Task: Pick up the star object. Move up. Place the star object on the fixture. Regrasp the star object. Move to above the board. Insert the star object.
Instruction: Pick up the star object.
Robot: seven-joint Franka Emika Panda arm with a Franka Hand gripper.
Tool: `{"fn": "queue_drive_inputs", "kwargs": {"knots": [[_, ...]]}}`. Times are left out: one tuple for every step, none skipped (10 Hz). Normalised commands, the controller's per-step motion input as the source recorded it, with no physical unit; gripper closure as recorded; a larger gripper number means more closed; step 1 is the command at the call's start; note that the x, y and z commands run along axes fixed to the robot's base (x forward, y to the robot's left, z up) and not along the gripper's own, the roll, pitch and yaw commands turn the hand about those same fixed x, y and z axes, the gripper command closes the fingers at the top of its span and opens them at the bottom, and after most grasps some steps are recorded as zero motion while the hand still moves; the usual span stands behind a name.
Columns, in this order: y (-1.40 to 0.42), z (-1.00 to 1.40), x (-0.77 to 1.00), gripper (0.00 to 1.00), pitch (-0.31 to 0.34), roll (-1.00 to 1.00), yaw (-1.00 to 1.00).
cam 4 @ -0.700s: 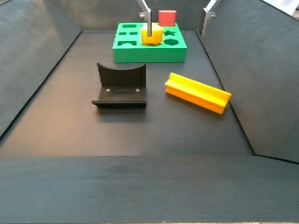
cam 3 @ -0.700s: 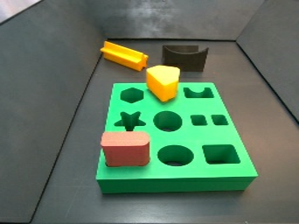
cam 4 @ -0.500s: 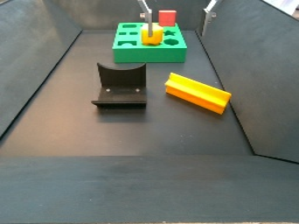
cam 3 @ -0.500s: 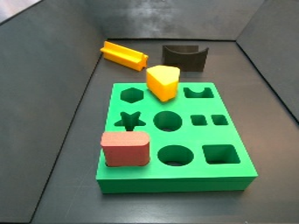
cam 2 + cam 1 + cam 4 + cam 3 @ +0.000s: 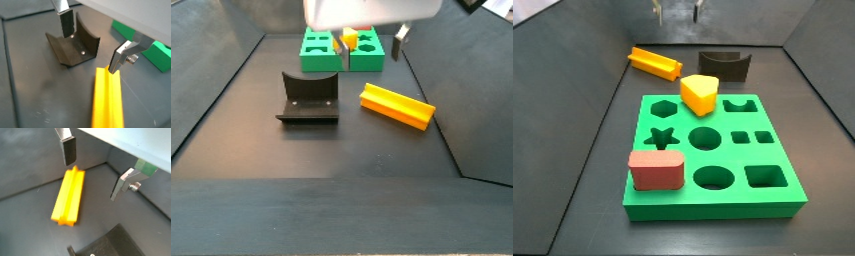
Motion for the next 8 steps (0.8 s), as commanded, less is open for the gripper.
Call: {"fn": "queue_drive_inputs", "kwargs": {"knots": [[-0.49, -0.66, -0.07, 0.0, 0.0, 0.09, 0.71], [-0.47, -0.67, -0.11, 0.0, -0.004, 0.1, 0.72], [-0.32, -0.73, -0.29, 0.0, -0.19, 0.11, 0.75], [-0.36, -0.77, -0.15, 0.0, -0.189, 0.13, 0.7], [-0.25, -0.75, -0.19, 0.0, -0.176, 0.16, 0.67], [-0.09, -0.73, -0.29, 0.0, -0.187, 0.17, 0.73], [0.0, -0.72, -0.2, 0.0, -0.204, 0.13, 0.82], [0.03, -0.76, -0.13, 0.0, -0.206, 0.09, 0.86]]}}
